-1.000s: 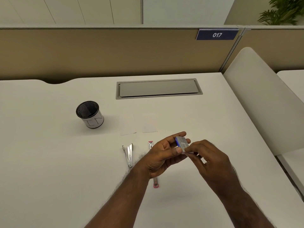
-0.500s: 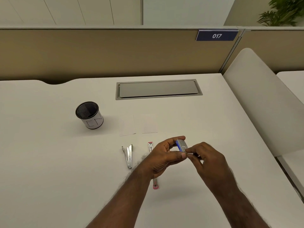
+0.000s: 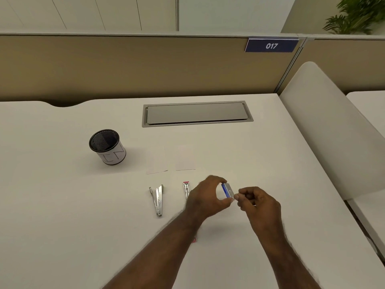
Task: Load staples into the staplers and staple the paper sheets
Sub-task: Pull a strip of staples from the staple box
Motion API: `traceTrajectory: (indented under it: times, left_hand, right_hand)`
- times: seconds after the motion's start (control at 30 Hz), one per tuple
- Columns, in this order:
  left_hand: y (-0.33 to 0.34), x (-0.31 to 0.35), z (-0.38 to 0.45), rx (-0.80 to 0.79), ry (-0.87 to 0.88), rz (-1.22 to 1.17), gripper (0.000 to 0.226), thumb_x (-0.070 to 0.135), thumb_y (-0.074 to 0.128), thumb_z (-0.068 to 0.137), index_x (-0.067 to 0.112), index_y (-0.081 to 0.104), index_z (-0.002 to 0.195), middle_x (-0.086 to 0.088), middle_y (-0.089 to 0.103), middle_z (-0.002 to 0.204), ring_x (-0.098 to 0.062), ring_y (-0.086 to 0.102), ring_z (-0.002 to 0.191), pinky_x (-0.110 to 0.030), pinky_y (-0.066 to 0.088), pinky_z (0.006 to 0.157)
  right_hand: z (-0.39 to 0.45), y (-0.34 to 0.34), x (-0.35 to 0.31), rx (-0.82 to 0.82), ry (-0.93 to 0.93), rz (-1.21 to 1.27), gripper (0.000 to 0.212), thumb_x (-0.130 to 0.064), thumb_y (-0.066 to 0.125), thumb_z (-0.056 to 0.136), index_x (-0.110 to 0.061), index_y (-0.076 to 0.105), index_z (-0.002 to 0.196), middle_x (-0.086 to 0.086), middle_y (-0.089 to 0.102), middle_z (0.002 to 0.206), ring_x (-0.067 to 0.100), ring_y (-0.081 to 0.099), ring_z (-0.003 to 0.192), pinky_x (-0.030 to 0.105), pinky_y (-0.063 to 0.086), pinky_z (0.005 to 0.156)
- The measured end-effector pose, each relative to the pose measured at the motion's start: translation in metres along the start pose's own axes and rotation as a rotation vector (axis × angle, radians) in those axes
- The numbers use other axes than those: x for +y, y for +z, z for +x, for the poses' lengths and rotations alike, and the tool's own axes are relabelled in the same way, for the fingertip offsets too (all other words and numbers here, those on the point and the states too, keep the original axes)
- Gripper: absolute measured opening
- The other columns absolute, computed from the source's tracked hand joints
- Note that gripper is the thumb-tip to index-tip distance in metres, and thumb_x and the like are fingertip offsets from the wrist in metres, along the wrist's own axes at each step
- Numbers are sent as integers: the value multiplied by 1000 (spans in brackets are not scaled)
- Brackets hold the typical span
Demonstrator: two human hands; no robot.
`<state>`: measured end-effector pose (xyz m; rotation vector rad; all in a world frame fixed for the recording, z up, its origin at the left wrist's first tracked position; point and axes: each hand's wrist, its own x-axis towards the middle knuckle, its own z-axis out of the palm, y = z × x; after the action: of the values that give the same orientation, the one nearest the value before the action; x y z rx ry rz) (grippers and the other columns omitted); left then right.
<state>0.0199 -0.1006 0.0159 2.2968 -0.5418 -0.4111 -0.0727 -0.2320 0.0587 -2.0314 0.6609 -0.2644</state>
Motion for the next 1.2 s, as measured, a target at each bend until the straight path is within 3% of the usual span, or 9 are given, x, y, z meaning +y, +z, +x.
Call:
traceTrajectory:
  times: [0.23,0.43,0.6,0.73,0.8,0.9,1.03,1.13,1.2]
  left_hand:
    - [17,-14,14,-44,82,235,60,46,65,80,21,51,133,4,54,127,-17,51,114,-33,51,84]
    - [26,-17,17,-49,126,408,61,49,59,83,17,52,134,-2,58,125,-24,52,110,-39,42,88]
    - [27,-22,15,33,135,537,53,47,63,67,16,67,111,0,65,100,-24,60,88,-38,45,72]
    - [22,-17,13,172,146,509,63,51,57,72,16,59,125,-2,63,122,-26,60,104,-43,46,84]
    - [15,-15,9,222,124,485,64,49,52,80,19,51,135,-3,53,141,-28,52,125,-50,39,99]
    - [3,-22,-1,250,45,509,69,51,37,89,23,25,152,-4,16,162,-30,13,149,-61,4,115]
    - [-5,-42,-21,254,-93,488,70,51,21,94,23,0,155,-4,-14,162,-28,-18,148,-58,-11,116]
    - [-4,-59,-40,209,-140,369,71,52,12,93,21,-6,154,0,-25,159,-19,-29,145,-45,-12,119]
    - [-1,-67,-52,192,-143,291,71,53,8,91,21,-8,153,3,-28,157,-14,-31,143,-36,-13,120]
  right_hand:
    - [1,9,13,-45,127,67,9,-21,78,78,-20,72,85,-3,72,71,13,69,58,37,61,65]
    - [3,9,22,-72,173,70,13,-23,79,77,-18,72,86,-1,72,71,15,69,60,33,61,63]
    - [5,8,27,-82,172,80,9,-20,79,78,-21,71,84,-1,72,71,16,69,60,30,60,61]
    - [7,9,27,-99,162,97,9,-16,76,80,-24,72,84,-3,73,71,12,70,62,29,60,64]
    - [8,10,26,-114,154,96,14,-14,73,82,-27,72,86,-5,74,73,10,71,65,28,60,67]
    - [7,19,25,-133,181,135,17,-9,73,82,-22,73,92,-4,75,73,11,71,66,29,61,69]
    - [1,42,22,-209,164,96,8,-15,77,78,-19,74,84,-8,74,74,6,70,68,25,58,71]
    - [-5,62,16,-303,95,8,15,-20,77,79,-32,68,77,-16,69,93,0,66,84,15,47,76]
    - [-8,77,16,-392,83,-3,18,-21,75,80,-35,66,74,-14,64,109,8,66,96,20,46,84]
